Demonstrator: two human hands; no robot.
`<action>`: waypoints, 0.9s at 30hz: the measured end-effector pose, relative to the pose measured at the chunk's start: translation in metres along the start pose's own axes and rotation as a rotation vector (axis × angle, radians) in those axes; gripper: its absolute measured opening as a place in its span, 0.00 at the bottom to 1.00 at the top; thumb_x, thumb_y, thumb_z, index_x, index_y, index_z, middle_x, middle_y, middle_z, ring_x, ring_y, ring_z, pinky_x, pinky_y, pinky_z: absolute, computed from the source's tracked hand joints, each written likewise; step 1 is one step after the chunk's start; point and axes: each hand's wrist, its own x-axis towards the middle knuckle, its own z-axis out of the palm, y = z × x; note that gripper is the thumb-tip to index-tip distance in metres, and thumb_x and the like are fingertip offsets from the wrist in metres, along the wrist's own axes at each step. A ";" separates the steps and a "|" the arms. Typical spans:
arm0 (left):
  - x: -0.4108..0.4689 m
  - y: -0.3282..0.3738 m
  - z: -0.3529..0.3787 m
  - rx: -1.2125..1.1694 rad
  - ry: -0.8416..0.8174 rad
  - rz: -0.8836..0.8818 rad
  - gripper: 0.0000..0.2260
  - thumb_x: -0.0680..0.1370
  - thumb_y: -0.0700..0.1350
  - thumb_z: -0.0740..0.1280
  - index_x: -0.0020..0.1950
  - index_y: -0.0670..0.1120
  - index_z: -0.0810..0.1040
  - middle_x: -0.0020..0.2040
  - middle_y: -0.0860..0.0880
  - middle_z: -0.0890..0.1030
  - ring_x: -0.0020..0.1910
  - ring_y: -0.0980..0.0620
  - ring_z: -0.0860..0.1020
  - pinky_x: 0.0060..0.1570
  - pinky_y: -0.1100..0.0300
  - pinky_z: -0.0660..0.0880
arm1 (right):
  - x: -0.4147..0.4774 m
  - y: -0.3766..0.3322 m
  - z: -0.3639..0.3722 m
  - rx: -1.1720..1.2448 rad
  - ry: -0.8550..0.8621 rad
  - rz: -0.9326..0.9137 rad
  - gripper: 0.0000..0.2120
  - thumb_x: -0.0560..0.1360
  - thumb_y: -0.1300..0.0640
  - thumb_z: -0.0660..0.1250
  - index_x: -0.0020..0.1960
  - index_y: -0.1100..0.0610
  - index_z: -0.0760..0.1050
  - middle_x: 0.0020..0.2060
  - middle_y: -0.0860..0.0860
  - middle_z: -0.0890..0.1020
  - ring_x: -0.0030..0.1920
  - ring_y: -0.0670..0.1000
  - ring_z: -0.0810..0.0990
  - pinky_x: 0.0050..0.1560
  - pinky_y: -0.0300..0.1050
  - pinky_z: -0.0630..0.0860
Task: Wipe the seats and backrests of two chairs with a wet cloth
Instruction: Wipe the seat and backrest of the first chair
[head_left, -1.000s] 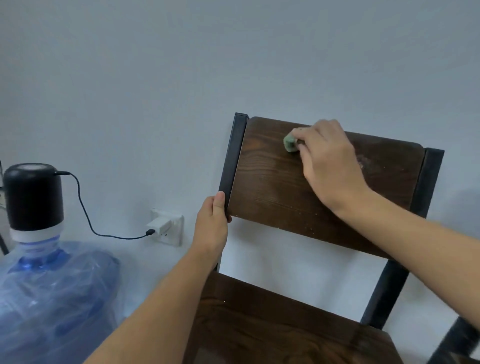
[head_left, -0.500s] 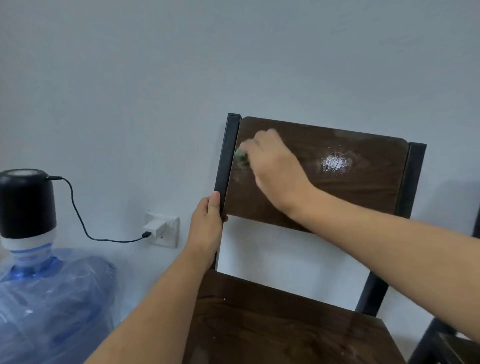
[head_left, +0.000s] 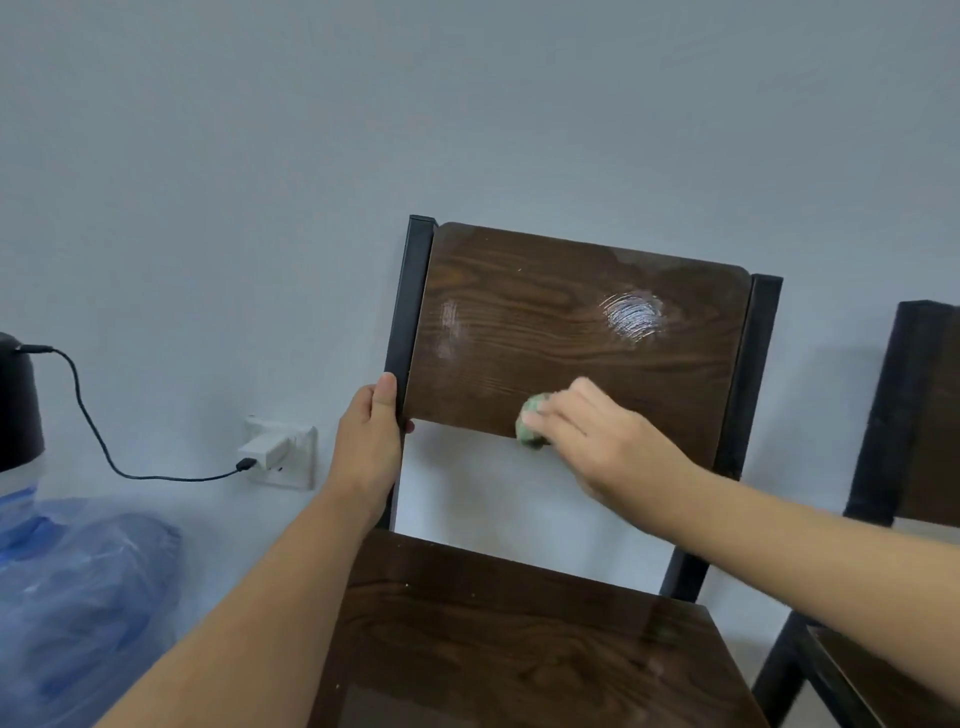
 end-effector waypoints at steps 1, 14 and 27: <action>-0.001 0.001 0.001 0.002 0.000 0.002 0.22 0.83 0.59 0.51 0.56 0.45 0.77 0.46 0.45 0.81 0.43 0.53 0.77 0.40 0.62 0.71 | -0.020 -0.003 -0.004 -0.023 -0.075 -0.068 0.14 0.74 0.73 0.69 0.58 0.66 0.81 0.50 0.59 0.83 0.46 0.57 0.79 0.47 0.48 0.81; -0.009 0.010 0.001 0.056 0.024 -0.137 0.25 0.82 0.62 0.51 0.57 0.47 0.79 0.49 0.44 0.82 0.46 0.48 0.77 0.52 0.51 0.73 | -0.079 0.037 -0.032 -0.127 -0.066 -0.138 0.18 0.84 0.70 0.53 0.53 0.64 0.83 0.47 0.56 0.83 0.43 0.54 0.79 0.47 0.46 0.78; -0.073 0.059 0.013 0.331 0.013 -0.305 0.24 0.81 0.54 0.61 0.73 0.43 0.67 0.66 0.43 0.76 0.59 0.40 0.74 0.63 0.46 0.71 | -0.125 0.056 -0.050 -0.053 -0.240 -0.072 0.11 0.78 0.71 0.62 0.56 0.62 0.79 0.50 0.56 0.82 0.48 0.53 0.77 0.44 0.43 0.80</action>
